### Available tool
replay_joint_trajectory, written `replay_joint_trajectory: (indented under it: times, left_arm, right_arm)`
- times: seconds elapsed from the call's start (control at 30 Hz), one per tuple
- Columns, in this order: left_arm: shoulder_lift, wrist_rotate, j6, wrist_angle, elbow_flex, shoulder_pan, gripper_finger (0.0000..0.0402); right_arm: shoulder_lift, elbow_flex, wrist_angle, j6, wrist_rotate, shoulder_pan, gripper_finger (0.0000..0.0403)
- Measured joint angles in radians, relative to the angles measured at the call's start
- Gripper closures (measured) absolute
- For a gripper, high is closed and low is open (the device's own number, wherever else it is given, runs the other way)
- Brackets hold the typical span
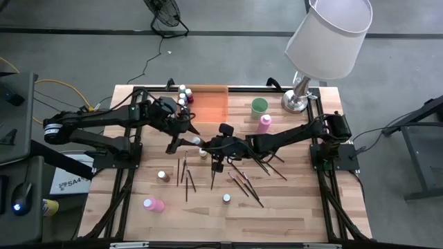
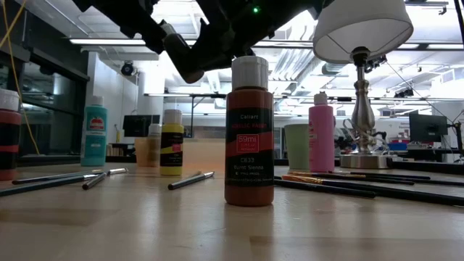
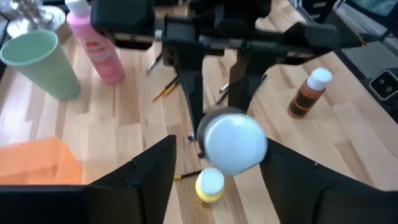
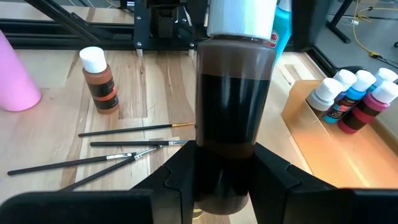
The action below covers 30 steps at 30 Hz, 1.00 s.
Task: Pick & Place Paint Supplies
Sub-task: Put the dark brown paint bottle into the orange bin
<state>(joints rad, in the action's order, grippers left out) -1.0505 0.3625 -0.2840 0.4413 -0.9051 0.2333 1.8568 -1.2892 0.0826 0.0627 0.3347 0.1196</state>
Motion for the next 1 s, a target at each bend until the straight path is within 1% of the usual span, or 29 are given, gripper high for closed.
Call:
replay_joint_trajectory:
  times: [0.17, 0.43, 0.5, 0.63, 0.8, 0.9, 1.0]
  left_arm:
    - [-0.028, 0.002, 0.000, -0.016, 0.000, -0.015, 0.0221]
    - [-0.025, -0.012, -0.001, -0.017, 0.000, -0.018, 0.0286]
    - [-0.025, -0.012, -0.001, -0.017, 0.000, -0.018, 0.0292]
    - [-0.025, -0.010, 0.000, -0.017, 0.000, -0.018, 0.0292]
    - [-0.025, -0.010, 0.000, -0.018, 0.000, -0.018, 0.0292]
    - [-0.025, -0.008, 0.000, -0.019, 0.000, -0.018, 0.0292]
    - [-0.025, -0.014, 0.001, -0.020, 0.000, -0.018, 0.0292]
  right_arm:
    - [0.000, 0.000, -0.006, 0.017, -0.001, -0.005, 0.0299]
    - [0.000, 0.000, -0.019, 0.034, 0.003, -0.005, 0.0299]
    - [0.000, 0.000, -0.019, 0.038, 0.002, -0.005, 0.0299]
    - [0.000, 0.000, -0.019, 0.041, 0.003, -0.005, 0.0295]
    - [0.000, 0.000, -0.019, 0.042, -0.002, -0.004, 0.0260]
    - [0.000, 0.000, -0.019, 0.048, -0.005, -0.002, 0.0229]
    - [0.000, 0.000, -0.020, 0.068, -0.031, -0.002, 0.0193]
